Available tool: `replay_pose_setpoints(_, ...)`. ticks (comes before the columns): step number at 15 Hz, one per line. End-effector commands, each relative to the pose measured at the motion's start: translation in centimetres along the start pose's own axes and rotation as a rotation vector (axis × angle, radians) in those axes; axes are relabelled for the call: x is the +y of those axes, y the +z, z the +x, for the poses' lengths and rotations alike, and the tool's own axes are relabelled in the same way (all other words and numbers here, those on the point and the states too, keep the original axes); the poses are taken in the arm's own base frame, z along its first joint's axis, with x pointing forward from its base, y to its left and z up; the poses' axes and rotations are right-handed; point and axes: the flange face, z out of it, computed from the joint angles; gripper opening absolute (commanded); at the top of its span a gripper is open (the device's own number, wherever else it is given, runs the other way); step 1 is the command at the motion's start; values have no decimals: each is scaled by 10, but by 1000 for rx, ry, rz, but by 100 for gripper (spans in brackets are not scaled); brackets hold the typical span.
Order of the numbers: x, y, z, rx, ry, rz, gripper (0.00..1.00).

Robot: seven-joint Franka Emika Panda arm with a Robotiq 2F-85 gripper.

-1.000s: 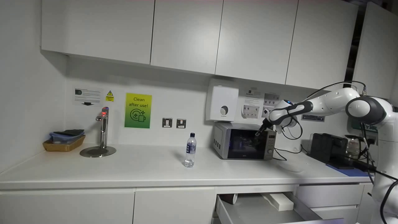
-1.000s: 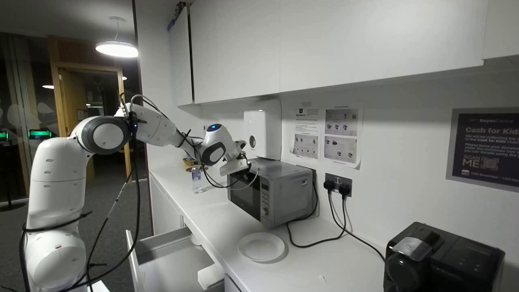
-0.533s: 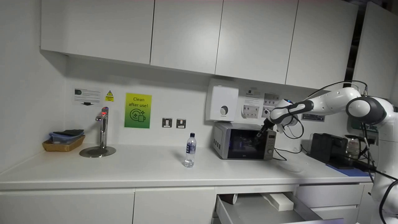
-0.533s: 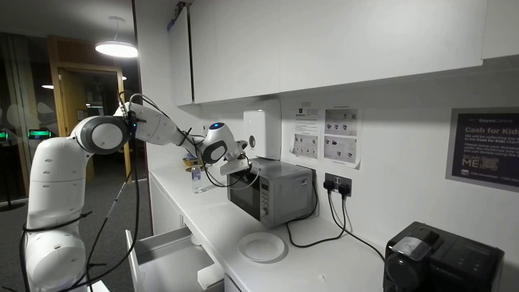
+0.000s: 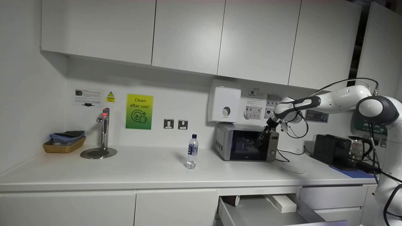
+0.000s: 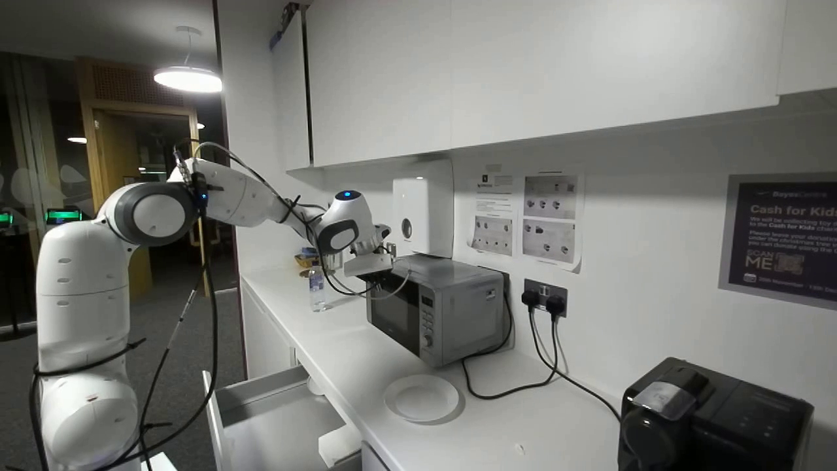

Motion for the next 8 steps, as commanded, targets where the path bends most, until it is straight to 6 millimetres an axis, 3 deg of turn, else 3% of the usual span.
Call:
replay_pose_setpoints(1,-21,-31,-3,37,-25,80,0)
replay_pose_setpoints(6,-38,-57,-6,75,-35,172,0)
replay_pose_setpoints(7,-40,-62,-7,84,-40,186,25)
replay_pose_setpoints(8,-43,-66,-7,92,-43,197,20)
